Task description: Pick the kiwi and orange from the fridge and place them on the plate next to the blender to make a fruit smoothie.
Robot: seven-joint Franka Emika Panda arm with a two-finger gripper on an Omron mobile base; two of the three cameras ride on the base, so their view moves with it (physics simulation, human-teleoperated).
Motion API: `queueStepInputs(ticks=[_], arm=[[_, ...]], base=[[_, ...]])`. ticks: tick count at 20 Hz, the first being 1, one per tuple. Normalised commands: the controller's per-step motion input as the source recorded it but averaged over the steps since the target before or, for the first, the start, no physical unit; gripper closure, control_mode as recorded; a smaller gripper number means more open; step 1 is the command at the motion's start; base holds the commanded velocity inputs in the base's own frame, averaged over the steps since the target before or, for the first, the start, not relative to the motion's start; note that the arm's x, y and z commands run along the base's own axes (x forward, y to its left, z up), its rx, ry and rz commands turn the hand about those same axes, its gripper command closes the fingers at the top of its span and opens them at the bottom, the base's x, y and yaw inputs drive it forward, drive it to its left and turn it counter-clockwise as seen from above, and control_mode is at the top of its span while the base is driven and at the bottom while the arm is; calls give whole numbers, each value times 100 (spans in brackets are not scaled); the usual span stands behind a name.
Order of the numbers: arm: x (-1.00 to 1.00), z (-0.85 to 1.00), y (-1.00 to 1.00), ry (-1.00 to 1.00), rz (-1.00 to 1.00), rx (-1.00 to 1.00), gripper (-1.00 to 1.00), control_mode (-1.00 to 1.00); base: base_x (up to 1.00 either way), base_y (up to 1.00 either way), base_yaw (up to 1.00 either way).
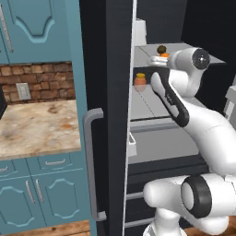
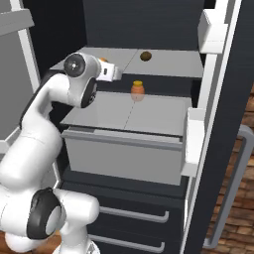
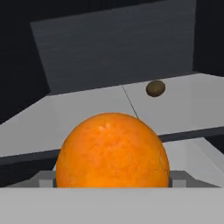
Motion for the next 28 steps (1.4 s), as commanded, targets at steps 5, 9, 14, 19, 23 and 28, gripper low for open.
queueStepInputs(ticks=[5,9,14,19,23,28], arm=[[-100,-50,-1,26,0,1,100,-100],[-100,-97,0,47,0,0,100,-100],[-92,-68,0,55,0,-1,100,-100],[-10,-7,0,11,0,-3,100,-100],[-10,0,0,0,0,0,100,100],[0,0,0,0,0,0,100,100]], base=[[0,0,0],[0,0,0],[0,0,0],[0,0,0],[-67,-4,6],[-96,-9,32]])
